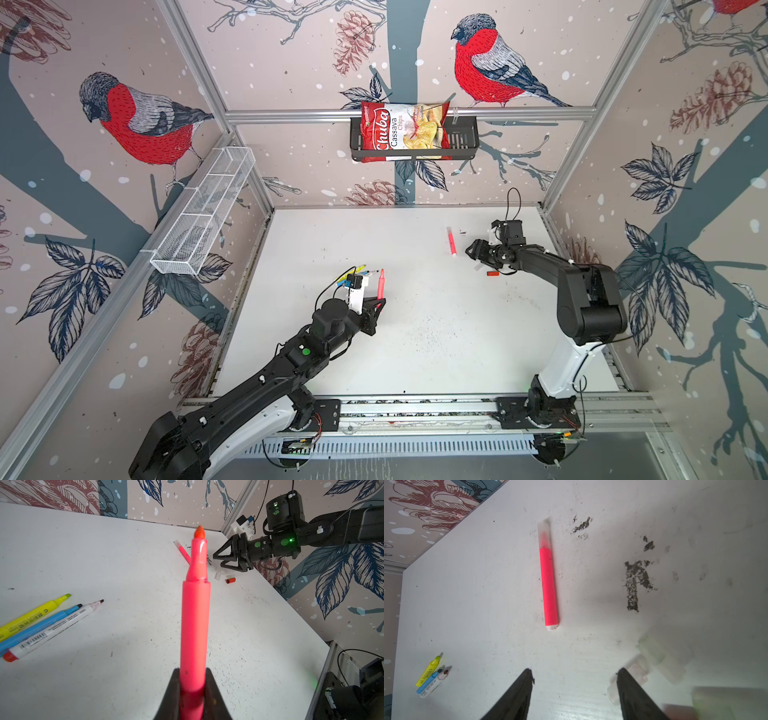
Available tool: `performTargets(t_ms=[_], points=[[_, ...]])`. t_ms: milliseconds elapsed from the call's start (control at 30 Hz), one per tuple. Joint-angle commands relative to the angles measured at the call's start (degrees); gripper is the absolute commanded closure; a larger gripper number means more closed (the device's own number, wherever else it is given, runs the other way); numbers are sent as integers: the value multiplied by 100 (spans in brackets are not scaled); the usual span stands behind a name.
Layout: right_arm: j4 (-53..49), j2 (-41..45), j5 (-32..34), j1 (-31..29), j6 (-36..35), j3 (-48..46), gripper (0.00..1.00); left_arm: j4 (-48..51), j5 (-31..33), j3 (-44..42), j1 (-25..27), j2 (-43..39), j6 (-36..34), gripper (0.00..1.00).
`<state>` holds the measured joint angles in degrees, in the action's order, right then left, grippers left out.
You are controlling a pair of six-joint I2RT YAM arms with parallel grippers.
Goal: Insert the pens into the pen caps
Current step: 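Lower the right gripper over the translucent cap and align with it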
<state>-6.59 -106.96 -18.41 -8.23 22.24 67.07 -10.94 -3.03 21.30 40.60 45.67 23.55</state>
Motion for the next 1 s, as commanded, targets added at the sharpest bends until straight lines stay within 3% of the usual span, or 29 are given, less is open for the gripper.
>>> performTargets(t_ms=[0,467,967], points=[[-283,-158,128,-55,-180,226,34,4,28,5,1,-53,-88,100],[-721,-632,507,-100,-460,595,34,39,53,80,-4,-65,-110,100],[-387,-95,759,-272,-362,-289,35,39,83,67,0,-58,-113,100]])
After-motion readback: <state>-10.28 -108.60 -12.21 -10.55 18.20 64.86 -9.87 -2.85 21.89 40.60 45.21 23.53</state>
